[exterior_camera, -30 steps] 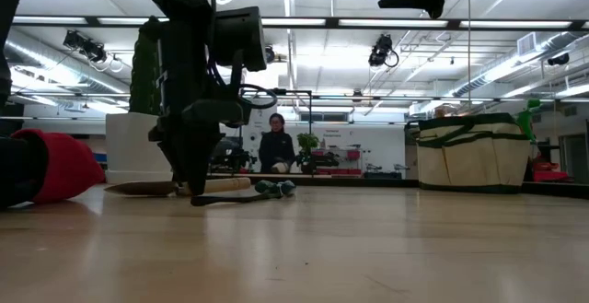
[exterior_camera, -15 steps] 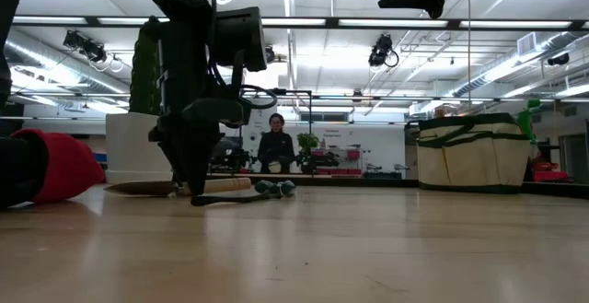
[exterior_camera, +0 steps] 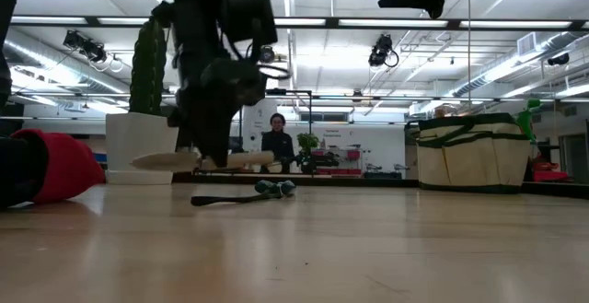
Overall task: Pick & Place Garden tools in Gardening bag
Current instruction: Put the brown trowel into the white gardening bag
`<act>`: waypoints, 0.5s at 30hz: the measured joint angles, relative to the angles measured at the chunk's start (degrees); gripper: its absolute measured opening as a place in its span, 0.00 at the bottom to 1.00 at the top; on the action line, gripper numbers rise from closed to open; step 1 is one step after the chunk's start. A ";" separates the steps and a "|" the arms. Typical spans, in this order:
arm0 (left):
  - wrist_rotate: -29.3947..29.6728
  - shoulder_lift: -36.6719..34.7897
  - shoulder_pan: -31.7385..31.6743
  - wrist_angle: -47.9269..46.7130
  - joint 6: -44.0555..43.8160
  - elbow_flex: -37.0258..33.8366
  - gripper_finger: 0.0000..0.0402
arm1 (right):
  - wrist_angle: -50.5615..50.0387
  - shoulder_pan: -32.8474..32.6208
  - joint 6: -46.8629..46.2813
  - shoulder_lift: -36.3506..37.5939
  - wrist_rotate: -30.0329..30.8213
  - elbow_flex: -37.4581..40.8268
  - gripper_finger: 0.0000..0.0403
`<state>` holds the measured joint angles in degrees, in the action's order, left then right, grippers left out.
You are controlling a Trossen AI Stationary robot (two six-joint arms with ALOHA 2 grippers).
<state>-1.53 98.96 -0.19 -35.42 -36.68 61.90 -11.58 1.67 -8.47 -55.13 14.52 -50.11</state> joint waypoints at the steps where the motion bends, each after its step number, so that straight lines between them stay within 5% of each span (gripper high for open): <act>1: 0.03 -0.01 0.00 -0.39 0.78 0.92 0.19 | 0.00 -0.01 0.00 0.00 0.00 0.00 0.48; 15: 2.13 -0.12 0.02 -3.77 10.85 13.96 0.19 | 0.26 -0.01 0.87 0.13 0.00 0.00 0.48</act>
<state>0.61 98.85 -0.16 -39.19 -25.83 75.86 -11.32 1.66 -7.60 -55.00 14.52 -50.11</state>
